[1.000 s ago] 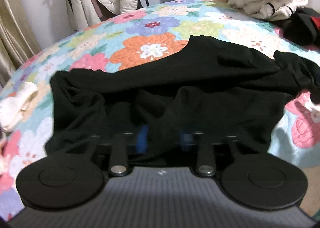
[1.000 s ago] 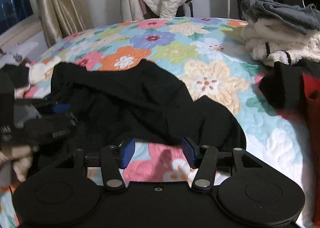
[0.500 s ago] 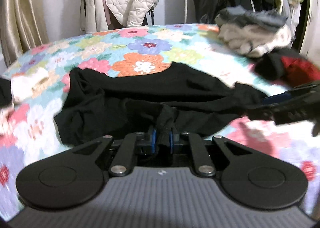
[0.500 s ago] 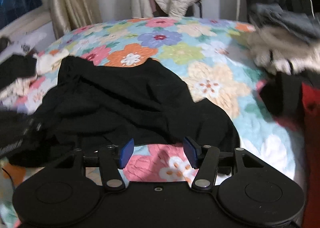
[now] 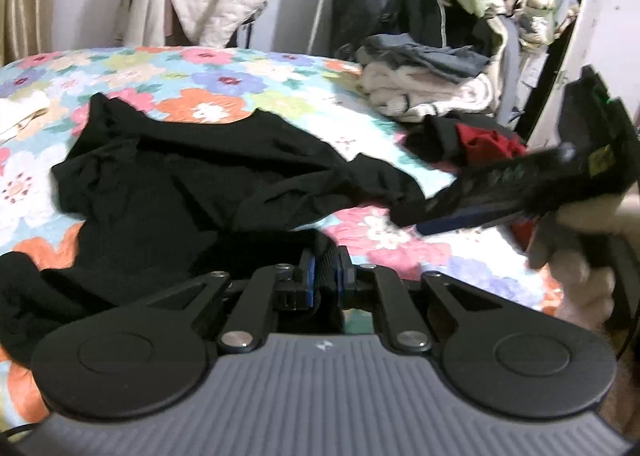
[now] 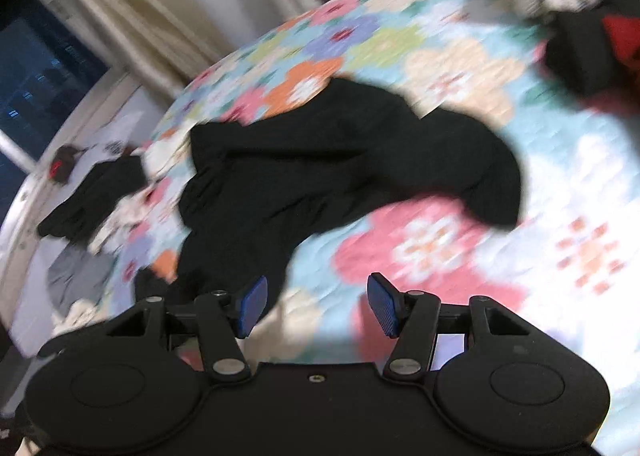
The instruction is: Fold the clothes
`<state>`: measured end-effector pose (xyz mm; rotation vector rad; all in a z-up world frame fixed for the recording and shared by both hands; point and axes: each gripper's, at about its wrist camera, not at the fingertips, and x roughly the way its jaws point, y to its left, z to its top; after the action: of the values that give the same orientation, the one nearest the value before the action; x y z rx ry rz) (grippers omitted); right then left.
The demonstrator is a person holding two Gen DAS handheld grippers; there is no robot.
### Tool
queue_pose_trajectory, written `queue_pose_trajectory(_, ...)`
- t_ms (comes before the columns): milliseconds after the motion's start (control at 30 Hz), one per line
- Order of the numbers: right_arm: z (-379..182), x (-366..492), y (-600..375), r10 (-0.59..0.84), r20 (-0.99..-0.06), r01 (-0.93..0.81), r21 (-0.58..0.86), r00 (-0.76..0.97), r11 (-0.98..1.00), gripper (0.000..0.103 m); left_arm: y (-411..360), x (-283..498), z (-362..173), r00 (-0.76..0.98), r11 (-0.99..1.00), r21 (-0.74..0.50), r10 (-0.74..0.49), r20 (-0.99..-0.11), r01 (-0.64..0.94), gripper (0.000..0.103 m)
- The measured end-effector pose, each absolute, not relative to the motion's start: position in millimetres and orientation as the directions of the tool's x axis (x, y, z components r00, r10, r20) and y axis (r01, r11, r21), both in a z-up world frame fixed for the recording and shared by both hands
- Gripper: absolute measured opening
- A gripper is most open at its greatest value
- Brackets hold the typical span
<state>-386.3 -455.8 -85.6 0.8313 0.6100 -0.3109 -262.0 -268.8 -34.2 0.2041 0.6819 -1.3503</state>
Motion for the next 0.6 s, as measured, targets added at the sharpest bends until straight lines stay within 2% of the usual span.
queue_pose_trajectory(100, -101.4, -373.3, -442.5, 0.089, -0.558, 0.408, 0.697, 0.825, 0.59, 0.062, -269.1, -265.9, -33.0, 0.05, 0.219, -0.248, -0.835, -0.547, 0.944, 0.004)
queue_pose_trajectory(200, -117.7, -354.7, -441.3, 0.124, -0.57, 0.421, 0.721, 0.813, 0.551, 0.064, -268.9, -266.5, -35.3, 0.071, 0.24, -0.231, -0.823, -0.564, 0.943, 0.004)
queue_pose_trajectory(300, -127.0, -343.7, -441.9, 0.097, -0.6, 0.467, 0.703, 0.794, 0.536, 0.064, -268.1, -256.5, -41.5, 0.031, 0.256, -0.31, -0.813, -0.582, 0.916, 0.003)
queue_pose_trajectory(400, -125.3, -342.3, -437.7, 0.085, -0.574, 0.453, 0.72, 0.814, 0.526, 0.064, -271.2, -250.0, -51.3, 0.0, 0.285, -0.36, -0.783, -0.622, 0.888, 0.003)
queue_pose_trajectory(500, -116.0, -339.1, -428.2, 0.055, -0.571, 0.437, 0.683, 0.819, 0.585, 0.064, -275.3, -237.3, -74.7, -0.046, 0.355, -0.411, -0.708, -0.704, 0.84, 0.004)
queue_pose_trajectory(600, -109.9, -332.4, -416.2, 0.025, -0.568, 0.414, 0.628, 0.823, 0.659, 0.064, -273.5, -233.5, -84.8, -0.064, 0.376, -0.421, -0.679, -0.731, 0.826, 0.004)
